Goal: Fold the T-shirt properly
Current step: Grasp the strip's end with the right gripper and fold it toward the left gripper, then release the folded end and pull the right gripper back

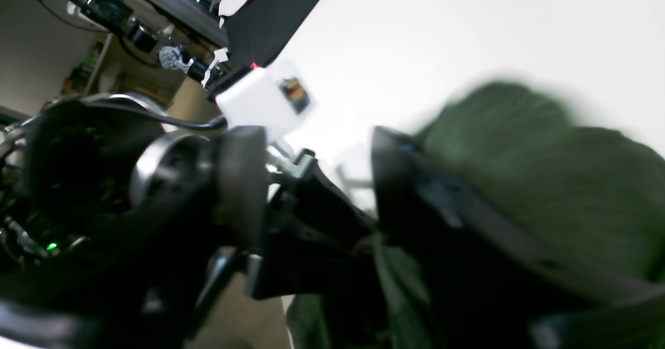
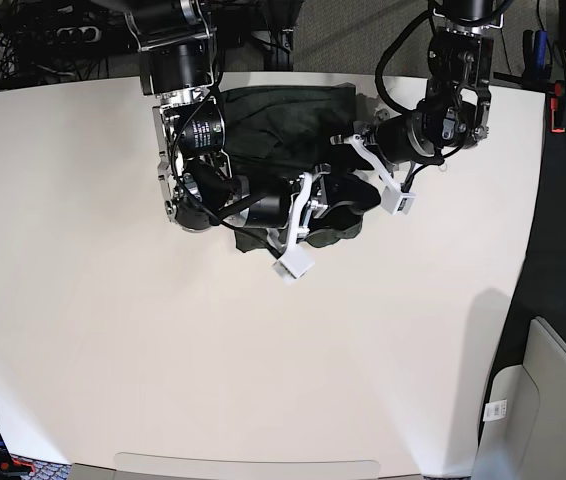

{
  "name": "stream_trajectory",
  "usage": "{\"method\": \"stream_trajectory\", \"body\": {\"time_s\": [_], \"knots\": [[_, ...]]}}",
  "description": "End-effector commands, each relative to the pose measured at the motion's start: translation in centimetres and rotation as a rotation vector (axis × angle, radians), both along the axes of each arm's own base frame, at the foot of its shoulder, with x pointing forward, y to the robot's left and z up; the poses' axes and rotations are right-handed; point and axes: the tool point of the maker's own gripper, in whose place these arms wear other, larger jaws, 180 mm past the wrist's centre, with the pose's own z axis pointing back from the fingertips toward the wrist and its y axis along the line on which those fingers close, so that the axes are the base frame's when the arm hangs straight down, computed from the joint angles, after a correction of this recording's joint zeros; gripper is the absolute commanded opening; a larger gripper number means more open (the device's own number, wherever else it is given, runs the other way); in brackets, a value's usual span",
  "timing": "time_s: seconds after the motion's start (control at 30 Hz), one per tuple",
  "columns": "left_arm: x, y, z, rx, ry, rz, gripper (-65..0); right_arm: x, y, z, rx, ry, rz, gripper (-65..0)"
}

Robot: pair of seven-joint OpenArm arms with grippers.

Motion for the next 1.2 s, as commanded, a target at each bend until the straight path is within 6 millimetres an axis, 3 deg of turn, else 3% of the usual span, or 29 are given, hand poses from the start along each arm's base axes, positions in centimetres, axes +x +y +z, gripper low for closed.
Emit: {"method": "stream_trajectory", "body": {"time_s": [0.0,0.13,0.43,0.53,0.6,0.77,0.97,1.17], "knots": [[0.4,0.2,0.7,-0.001,-0.022,-0.005,-63.2,1.1,-0.3,2.3,0.058,-0.055,-0.033,-27.4],[0.5,0.3,0.7,0.002,-0.022,-0.004,-63.2,1.6,-4.5,2.5,0.088,-0.057,-0.135,-28.8],[1.5,3.0,1.1,0.014,-0.036,0.080,-63.2,1.3,-17.4,0.1,-0.010,-0.033,-0.364,-32.0],[1.5,3.0,1.1,0.014,-0.036,0.080,-63.2,0.8,-19.6,-0.8,-0.067,-0.023,-0.382,-32.0],[1.5,2.7,1.1,0.010,-0.035,0.075,-63.2,0.6,-19.9,-1.3,-0.102,-0.021,-0.377,-32.0],[1.5,2.6,1.1,0.010,-0.035,0.074,-63.2,-0.1,-18.0,-2.2,-0.274,-0.091,-0.274,-32.0],[1.5,2.6,1.1,0.010,-0.035,0.074,-62.0,-0.7,-15.4,-2.1,-0.309,-0.130,-0.178,-32.0],[1.5,2.8,1.1,0.011,-0.034,0.080,-57.2,-0.7,-15.1,-2.7,-0.350,-0.137,-0.157,-32.0]]}}
